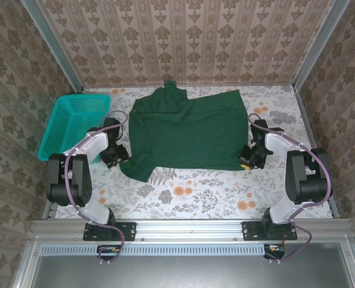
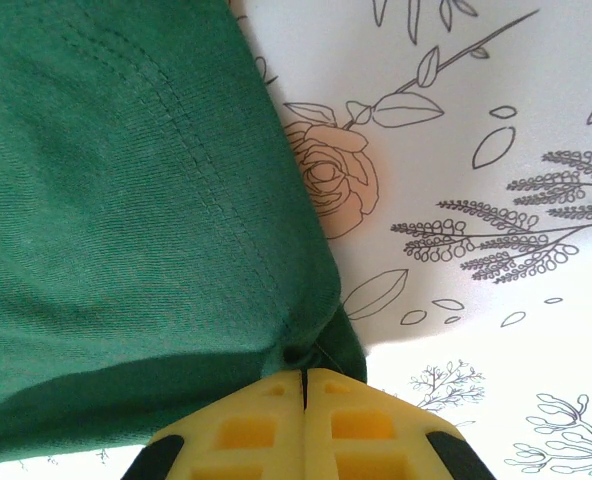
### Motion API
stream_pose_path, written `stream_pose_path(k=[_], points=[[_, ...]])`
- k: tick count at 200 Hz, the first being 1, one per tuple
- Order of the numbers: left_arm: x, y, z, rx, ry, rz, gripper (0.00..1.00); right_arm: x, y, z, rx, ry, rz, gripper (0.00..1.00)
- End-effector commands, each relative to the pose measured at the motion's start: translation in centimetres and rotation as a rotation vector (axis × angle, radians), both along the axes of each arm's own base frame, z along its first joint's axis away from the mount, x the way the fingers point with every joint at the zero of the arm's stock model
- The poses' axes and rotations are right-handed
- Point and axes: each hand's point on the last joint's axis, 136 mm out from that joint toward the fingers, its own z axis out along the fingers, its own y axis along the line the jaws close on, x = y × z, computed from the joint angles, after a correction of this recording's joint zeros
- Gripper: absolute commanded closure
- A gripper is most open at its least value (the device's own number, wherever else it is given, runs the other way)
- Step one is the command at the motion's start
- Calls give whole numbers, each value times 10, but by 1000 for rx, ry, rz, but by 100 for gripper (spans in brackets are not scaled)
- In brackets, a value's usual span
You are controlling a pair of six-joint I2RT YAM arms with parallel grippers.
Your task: Fold and stack the t-shirts
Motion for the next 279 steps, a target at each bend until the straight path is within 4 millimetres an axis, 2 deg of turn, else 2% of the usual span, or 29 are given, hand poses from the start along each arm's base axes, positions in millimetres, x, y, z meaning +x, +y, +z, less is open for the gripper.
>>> stream_pose_path(k=[1,43,61,105,153,210,220,236,241,259,279], points=[[19,-4,3,-30,-28,-52,54,-2,-5,2,-15,1,-9,100],[22,-1,-12,-21,-9,-60,59,-4,-6,1,-14,3,-13,100],[17,-4,-18,-37,3,-59,60,-3,-7,2,-11,1,-18,100],[5,-10,-15,-53,-18,-84,61,-1,-10,3,-12,-3,-24,100],[-13,-19,-21,-81,-38,-105,63,1,-12,2,-8,-3,-30,100],[-13,-16,-31,-40,-23,-95,77,2,-13,1,-5,0,-30,100],[-11,-15,-30,-33,-24,-95,82,2,-13,1,-5,-1,-30,100],[-9,-15,-31,-27,-24,-94,95,2,-13,3,-5,-8,-33,100],[-8,-15,-29,-25,-26,-94,100,2,-13,3,-5,-7,-36,100],[3,-17,-12,-5,-67,-100,100,6,-13,10,4,-33,-53,100],[25,-23,32,6,-183,-99,100,15,-15,30,23,-93,-89,100]])
